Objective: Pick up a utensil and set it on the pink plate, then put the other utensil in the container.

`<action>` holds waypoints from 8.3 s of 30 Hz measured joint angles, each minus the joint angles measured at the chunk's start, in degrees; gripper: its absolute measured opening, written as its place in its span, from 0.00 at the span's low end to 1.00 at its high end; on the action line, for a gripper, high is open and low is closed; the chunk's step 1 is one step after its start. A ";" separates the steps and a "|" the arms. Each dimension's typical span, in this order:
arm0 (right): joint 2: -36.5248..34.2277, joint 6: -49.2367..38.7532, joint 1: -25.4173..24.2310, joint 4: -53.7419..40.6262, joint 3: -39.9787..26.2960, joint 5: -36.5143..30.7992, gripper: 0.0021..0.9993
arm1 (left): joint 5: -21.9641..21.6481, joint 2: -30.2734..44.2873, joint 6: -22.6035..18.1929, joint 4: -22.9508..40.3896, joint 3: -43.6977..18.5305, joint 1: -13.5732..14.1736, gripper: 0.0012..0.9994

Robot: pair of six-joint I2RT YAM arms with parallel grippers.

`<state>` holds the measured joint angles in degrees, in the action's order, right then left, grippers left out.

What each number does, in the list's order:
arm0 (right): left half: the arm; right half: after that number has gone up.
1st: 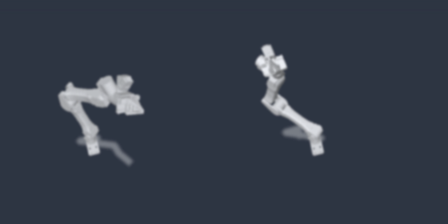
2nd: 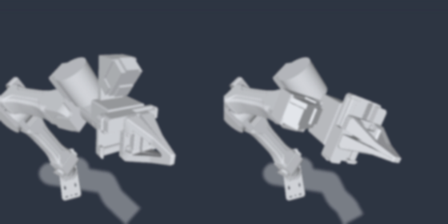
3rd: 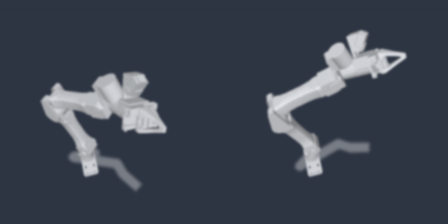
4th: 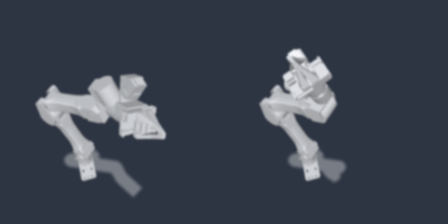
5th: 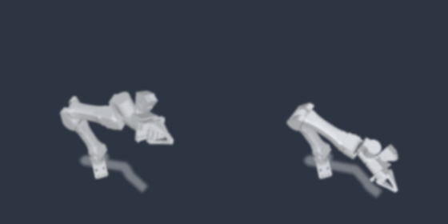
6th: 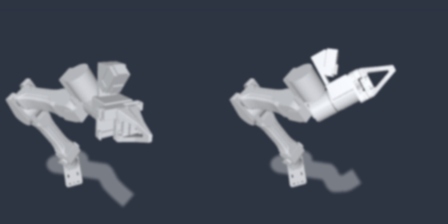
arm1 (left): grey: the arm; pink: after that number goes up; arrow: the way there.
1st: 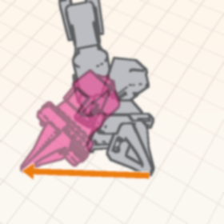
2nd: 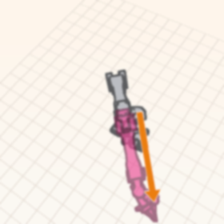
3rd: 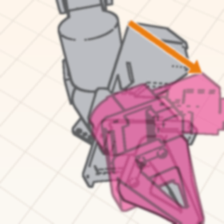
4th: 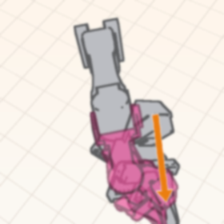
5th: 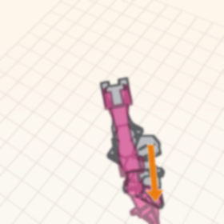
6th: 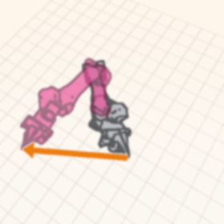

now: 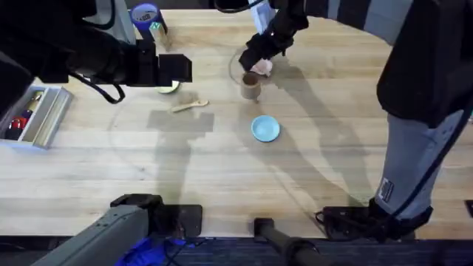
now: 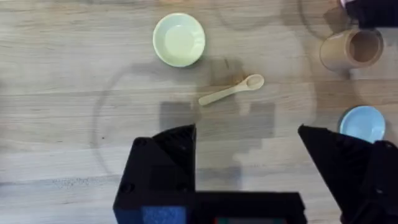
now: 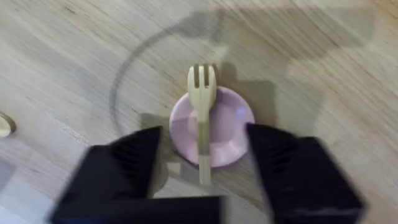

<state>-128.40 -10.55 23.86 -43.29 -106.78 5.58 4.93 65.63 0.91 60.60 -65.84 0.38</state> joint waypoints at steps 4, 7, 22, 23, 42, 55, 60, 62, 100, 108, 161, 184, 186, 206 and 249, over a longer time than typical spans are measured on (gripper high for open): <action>0.02 -0.24 0.00 0.00 0.00 0.00 1.00 | 0.00 0.00 0.02 0.00 0.00 0.02 0.99; 0.02 -0.22 0.00 -0.04 -0.11 -0.02 1.00 | 0.00 0.00 0.02 0.00 0.00 0.02 0.99; 0.02 -0.22 0.00 -2.00 -7.81 -0.70 1.00 | 0.00 0.01 0.02 0.00 0.00 0.02 0.99; 0.02 -0.24 0.00 -2.25 -8.26 -1.31 1.00 | 0.00 0.02 0.02 0.00 0.00 0.00 0.99; 0.02 -3.25 -3.40 -25.01 -26.30 -3.80 1.00 | 0.00 0.02 0.02 -3.52 0.00 0.02 0.99; 10.77 -4.81 -9.04 -31.32 -28.33 -4.09 1.00 | 0.00 0.00 0.00 -4.24 0.00 0.00 0.99; 17.91 -4.93 -12.80 -30.52 -26.14 -4.10 1.00 | 0.00 0.00 -0.06 -4.22 0.00 0.02 0.99; 21.55 -5.01 -13.77 -29.30 -22.43 -4.07 1.00 | 0.00 0.02 -0.45 -4.22 0.00 0.00 0.99; 52.24 -27.45 -16.74 -5.04 37.33 12.80 1.00 | 0.00 0.00 -11.47 -4.51 0.00 0.00 0.99; 49.73 -27.61 -16.74 -3.24 37.35 19.94 1.00 | 0.04 0.20 -11.47 -6.95 0.00 0.02 0.99; 46.79 -28.50 -16.74 -3.45 37.42 24.02 1.00 | 10.26 17.26 -39.47 -2.32 0.00 0.02 0.99; 46.79 -28.50 -16.74 -3.46 37.42 24.02 1.00 | 7.25 17.26 -39.47 -6.19 -0.01 0.02 0.99; 46.79 -28.50 -16.74 -3.48 37.42 24.02 1.00 | 7.26 17.27 -39.78 -6.19 0.00 0.02 0.99; 46.79 -28.50 -16.74 -3.45 37.42 24.02 1.00 | 7.22 27.00 -43.28 -6.40 0.00 0.02 0.99; 46.79 -28.50 -16.74 -3.48 37.42 24.02 1.00 | 9.49 35.43 -54.16 -7.69 -0.31 0.02 0.88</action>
<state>-81.60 -39.05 7.11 -46.76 -69.36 29.61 14.42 101.06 -53.25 52.90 -66.15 0.40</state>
